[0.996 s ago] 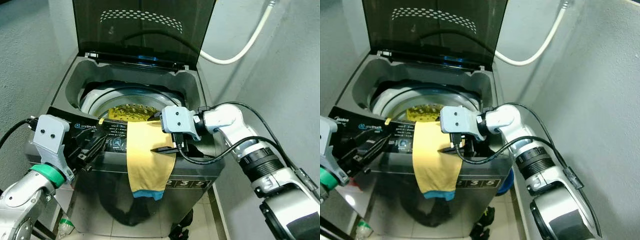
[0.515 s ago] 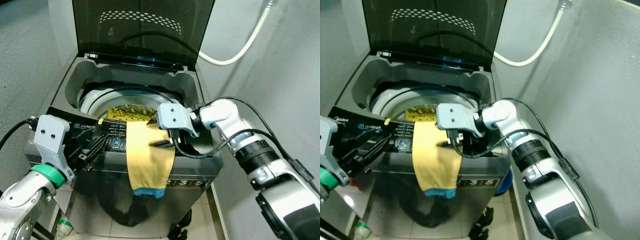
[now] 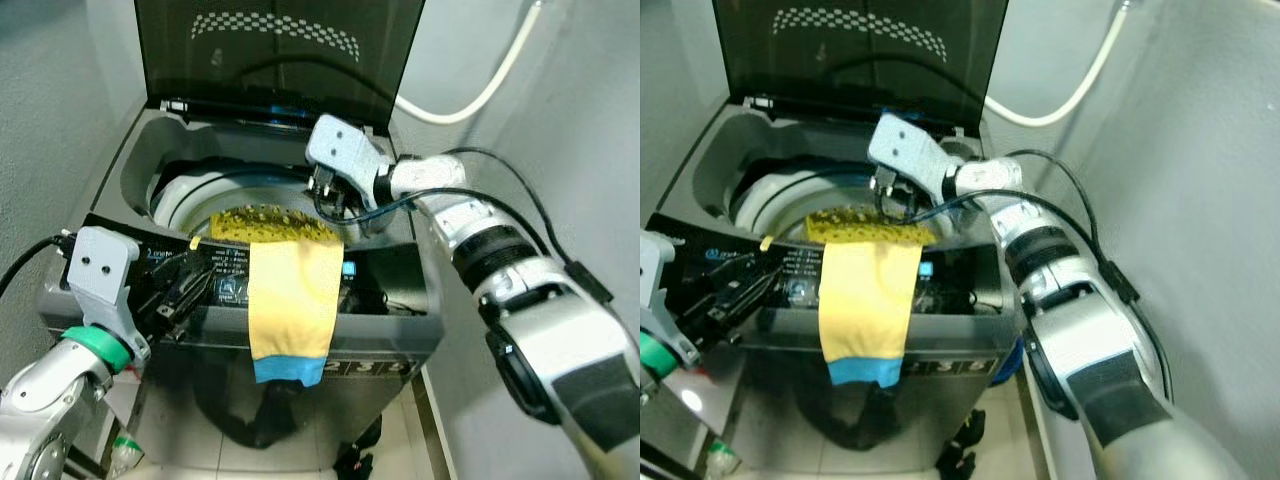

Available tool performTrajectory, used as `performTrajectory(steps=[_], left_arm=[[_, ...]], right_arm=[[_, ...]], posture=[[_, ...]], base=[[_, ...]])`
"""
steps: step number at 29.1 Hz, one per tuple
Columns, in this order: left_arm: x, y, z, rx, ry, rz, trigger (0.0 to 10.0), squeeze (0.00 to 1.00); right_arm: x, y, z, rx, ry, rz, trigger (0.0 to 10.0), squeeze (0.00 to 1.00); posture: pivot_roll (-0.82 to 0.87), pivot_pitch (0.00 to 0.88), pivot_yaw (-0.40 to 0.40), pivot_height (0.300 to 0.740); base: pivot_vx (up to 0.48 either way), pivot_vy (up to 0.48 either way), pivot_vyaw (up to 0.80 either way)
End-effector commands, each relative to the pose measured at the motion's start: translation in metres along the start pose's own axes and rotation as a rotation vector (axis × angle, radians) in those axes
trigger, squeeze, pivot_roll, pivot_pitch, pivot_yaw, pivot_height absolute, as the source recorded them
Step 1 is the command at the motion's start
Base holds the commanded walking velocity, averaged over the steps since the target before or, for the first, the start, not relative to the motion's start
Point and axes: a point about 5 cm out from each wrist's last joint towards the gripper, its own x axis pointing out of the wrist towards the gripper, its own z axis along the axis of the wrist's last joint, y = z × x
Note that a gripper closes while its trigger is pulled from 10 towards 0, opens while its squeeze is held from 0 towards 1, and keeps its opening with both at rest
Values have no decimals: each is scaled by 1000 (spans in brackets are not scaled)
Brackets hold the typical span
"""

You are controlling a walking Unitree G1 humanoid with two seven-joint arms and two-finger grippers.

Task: Clothes washing

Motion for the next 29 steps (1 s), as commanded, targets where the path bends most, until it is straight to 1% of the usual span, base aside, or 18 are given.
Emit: performTrajectory(steps=[1, 2, 4, 5, 6, 7, 8, 10, 11, 12, 13, 14, 15, 18, 22, 26, 28, 29], left_arm=[[3, 0, -3, -6, 11, 9, 10000, 0], [4, 0, -3, -4, 9, 17, 10000, 0], [4, 0, -3, -4, 9, 17, 10000, 0], [4, 1, -2, -3, 7, 21, 10000, 0], [3, 1, -2, -3, 7, 22, 10000, 0], [3, 1, -2, -3, 7, 22, 10000, 0], [-1, -1, -2, -2, 20, 0, 10000, 0], [-1, -1, -2, -2, 20, 0, 10000, 0], [-5, -1, -2, -2, 31, -15, 10000, 0], [-6, 0, -1, -1, 34, -17, 10000, 0], [-6, 0, -1, -1, 34, -17, 10000, 0], [-7, 0, -1, 1, 36, -17, 10000, 0], [-7, 0, -1, 1, 36, -17, 10000, 0], [-7, 0, 0, 3, 36, -22, 10000, 0], [-7, 0, 3, 9, 31, -34, 10000, 0], [-8, 0, 3, 10, 32, -36, 10000, 0], [-8, 0, 3, 10, 32, -36, 10000, 0], [-8, 0, 3, 10, 33, -38, 10000, 0]], right_arm=[[-10, -36, 17, 56, -69, -284, 1725, 0], [-15, -49, 30, 106, -137, -373, 2157, 0], [-15, -49, 30, 106, -137, -373, 2157, 0], [-19, -56, 37, 137, -183, -404, 2157, 0], [-16, -50, 41, 185, -226, -276, 10000, 0], [-16, -50, 41, 185, -226, -276, 10000, 0], [-16, -13, 29, 177, -255, 295, 2824, 0], [-16, -13, 29, 177, -255, 295, 2824, 0], [-26, 15, 12, 152, -229, 688, 0, 0], [-31, 24, 6, 153, -221, 796, 0, 0], [-31, 24, 6, 153, -221, 796, 0, 0], [-34, 30, 4, 158, -223, 844, 0, 0], [-34, 30, 4, 158, -223, 844, 0, 0], [-39, 36, 1, 159, -222, 899, 0, 0], [-53, 39, -7, 161, -198, 995, 0, 0], [-64, 44, -8, 144, -186, 1057, 0, 0], [-64, 44, -8, 144, -186, 1057, 0, 0], [-67, 52, -14, 100, -146, 1088, 0, 0]], posture=[[91, 26, -101, 740], [91, 26, -101, 740], [91, 26, -101, 740], [94, 27, -104, 740], [94, 27, -103, 740], [94, 27, -103, 740], [93, 28, -100, 740], [93, 28, -100, 740], [88, 30, -93, 740], [89, 32, -91, 740], [89, 32, -91, 740], [89, 32, -91, 740], [89, 32, -91, 740], [93, 37, -90, 740], [96, 42, -86, 740], [96, 42, -85, 740], [96, 42, -85, 740], [97, 39, -83, 740]], base=[[0, 0, 0], [0, 0, 0], [0, 0, 0], [0, 0, 0], [0, 0, 0], [0, 0, 0], [0, 0, 0], [0, 0, 0], [0, 0, 0], [0, 0, 0], [0, 0, 0], [0, 0, 0], [0, 0, 0], [0, 0, 0], [0, 0, 0], [0, 0, 0], [0, 0, 0], [0, 0, 0]])
